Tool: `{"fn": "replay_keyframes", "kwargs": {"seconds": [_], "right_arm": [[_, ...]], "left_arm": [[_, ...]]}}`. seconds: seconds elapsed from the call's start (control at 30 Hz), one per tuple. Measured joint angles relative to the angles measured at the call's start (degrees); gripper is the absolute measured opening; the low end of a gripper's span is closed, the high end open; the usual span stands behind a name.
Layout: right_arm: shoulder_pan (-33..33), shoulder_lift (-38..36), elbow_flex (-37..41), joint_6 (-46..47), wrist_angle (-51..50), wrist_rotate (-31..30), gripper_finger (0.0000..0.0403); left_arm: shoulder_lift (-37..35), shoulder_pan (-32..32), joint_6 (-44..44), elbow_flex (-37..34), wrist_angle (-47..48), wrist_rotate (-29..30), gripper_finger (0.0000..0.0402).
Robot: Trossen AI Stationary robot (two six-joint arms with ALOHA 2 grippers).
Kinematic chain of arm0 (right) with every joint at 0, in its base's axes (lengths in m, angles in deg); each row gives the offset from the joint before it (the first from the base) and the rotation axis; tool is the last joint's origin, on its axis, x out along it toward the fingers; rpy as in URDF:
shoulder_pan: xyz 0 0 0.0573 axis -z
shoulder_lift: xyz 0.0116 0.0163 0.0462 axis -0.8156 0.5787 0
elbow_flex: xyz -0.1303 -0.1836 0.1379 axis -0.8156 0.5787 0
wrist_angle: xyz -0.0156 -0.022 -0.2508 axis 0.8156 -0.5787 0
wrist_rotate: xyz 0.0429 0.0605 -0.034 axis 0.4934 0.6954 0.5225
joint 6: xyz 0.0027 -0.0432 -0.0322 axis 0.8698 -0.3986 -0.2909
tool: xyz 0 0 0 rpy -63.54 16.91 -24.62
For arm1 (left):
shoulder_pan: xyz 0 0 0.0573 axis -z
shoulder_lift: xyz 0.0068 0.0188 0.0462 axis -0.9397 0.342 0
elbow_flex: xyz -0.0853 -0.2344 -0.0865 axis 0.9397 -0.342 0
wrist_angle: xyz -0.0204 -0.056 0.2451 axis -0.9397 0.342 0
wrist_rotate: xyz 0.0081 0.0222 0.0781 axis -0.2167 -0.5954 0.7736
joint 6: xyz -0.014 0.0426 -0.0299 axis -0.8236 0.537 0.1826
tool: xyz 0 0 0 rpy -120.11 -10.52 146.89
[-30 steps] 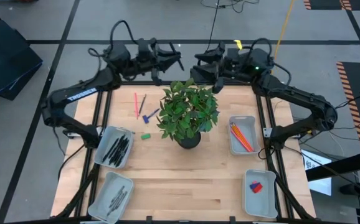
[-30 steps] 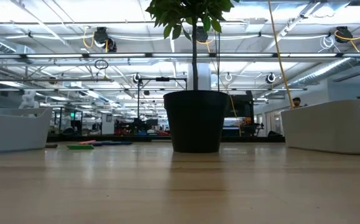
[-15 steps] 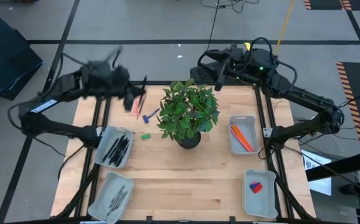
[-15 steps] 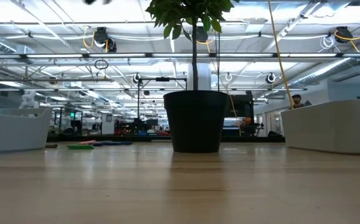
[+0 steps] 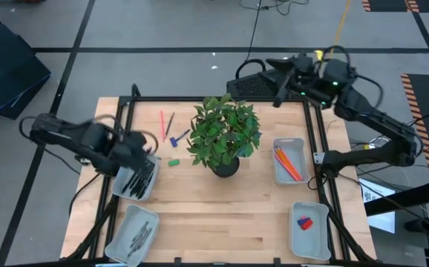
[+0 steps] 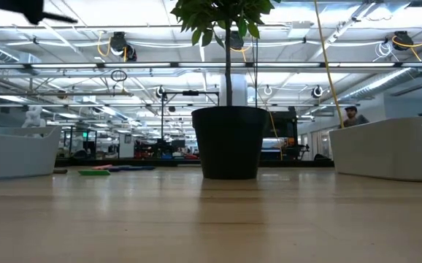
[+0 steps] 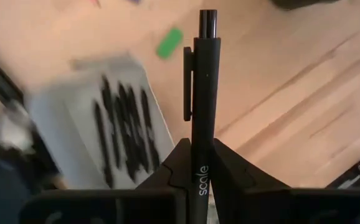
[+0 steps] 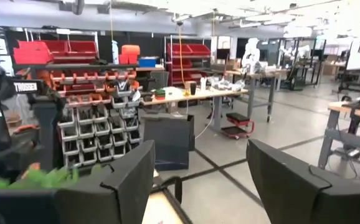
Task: Sort crayons/erasers/pens/pencils in bins
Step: Put the black pen into the top left gray bin
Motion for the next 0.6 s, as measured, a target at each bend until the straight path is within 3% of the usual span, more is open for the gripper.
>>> {"fn": "replay_keyframes", "kwargs": {"seconds": [0.27,0.6], "right_arm": [[-2.2,-6.94,0.0,0.84,-14.18,4.77,0.0244],[-9.87,-10.01,0.0,3.81,-23.03,4.66,0.0244]], "left_arm": [[3.65,3.94,-18.14,-16.76,-5.56,-7.65,0.0034],[6.83,-2.64,-16.96,-29.98,-11.83,-12.38,0.0043]]}}
